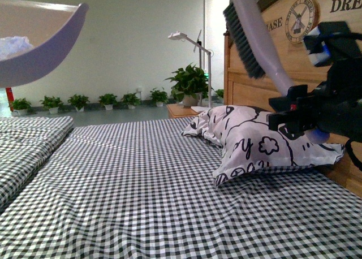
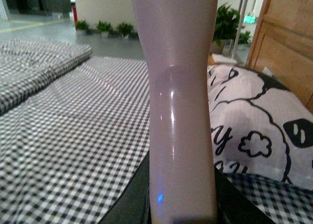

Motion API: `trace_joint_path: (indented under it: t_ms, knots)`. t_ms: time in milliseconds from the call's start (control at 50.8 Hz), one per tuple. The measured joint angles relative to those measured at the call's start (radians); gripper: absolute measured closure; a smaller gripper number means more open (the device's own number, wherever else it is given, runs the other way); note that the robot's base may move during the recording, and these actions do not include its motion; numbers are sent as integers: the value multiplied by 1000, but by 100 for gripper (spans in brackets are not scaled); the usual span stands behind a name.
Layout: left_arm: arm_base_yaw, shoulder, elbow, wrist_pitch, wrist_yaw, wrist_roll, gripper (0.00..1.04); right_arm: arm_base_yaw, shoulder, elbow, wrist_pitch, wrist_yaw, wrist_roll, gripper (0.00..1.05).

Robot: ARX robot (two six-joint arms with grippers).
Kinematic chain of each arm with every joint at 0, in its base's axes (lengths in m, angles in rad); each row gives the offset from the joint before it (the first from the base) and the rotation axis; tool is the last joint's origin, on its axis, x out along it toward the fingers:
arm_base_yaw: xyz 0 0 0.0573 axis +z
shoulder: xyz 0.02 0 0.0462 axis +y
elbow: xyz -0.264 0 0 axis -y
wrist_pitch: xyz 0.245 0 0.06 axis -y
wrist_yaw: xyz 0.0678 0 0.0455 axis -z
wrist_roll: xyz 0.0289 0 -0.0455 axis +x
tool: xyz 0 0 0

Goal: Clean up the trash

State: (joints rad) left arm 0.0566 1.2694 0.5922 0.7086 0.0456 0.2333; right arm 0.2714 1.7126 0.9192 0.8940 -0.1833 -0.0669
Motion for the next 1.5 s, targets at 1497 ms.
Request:
trace_joint_path:
  t_ms: [1497]
  knots:
    - [-226,-644,-290,-402,-200,-192,81,23,-369,-568,76,463,77,86]
